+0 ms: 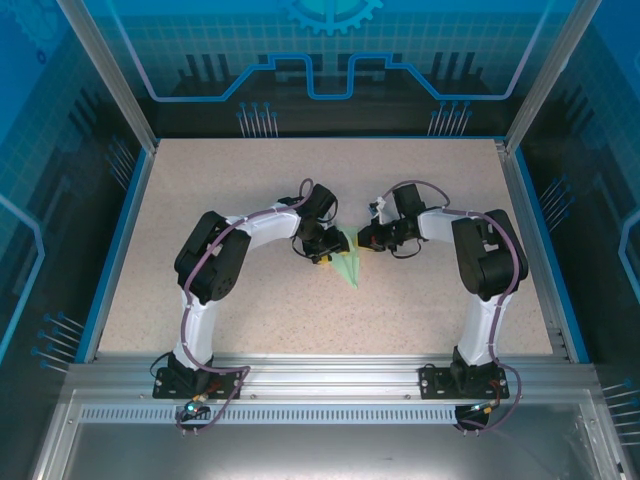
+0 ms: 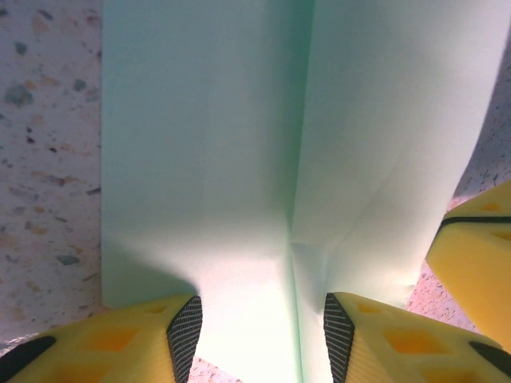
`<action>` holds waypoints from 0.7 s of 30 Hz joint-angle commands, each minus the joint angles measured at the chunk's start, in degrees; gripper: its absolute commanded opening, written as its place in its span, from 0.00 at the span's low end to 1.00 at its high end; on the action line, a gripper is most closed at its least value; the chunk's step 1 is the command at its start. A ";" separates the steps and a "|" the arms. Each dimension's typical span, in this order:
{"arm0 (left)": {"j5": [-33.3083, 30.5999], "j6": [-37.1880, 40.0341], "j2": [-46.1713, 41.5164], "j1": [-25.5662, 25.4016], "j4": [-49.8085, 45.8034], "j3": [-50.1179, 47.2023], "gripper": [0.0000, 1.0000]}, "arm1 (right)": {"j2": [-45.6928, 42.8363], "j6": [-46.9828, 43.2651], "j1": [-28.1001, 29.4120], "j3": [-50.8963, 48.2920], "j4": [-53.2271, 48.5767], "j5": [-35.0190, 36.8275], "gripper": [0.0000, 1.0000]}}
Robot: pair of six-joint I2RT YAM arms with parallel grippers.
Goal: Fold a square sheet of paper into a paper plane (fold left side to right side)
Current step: Fourth fold the wing at the center of the table.
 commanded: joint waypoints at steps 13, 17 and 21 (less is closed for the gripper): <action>-1.70 1.07 3.24 -0.64 -1.23 -1.60 0.50 | 1.98 -1.79 -0.82 2.10 -2.52 2.09 0.05; -1.65 1.07 3.23 -0.60 -1.13 -1.59 0.50 | 3.18 -2.05 -0.66 2.56 -2.76 2.00 0.05; -1.61 1.07 3.13 -0.58 -1.06 -1.68 0.50 | 3.96 -2.33 -0.42 2.70 -3.22 2.58 0.05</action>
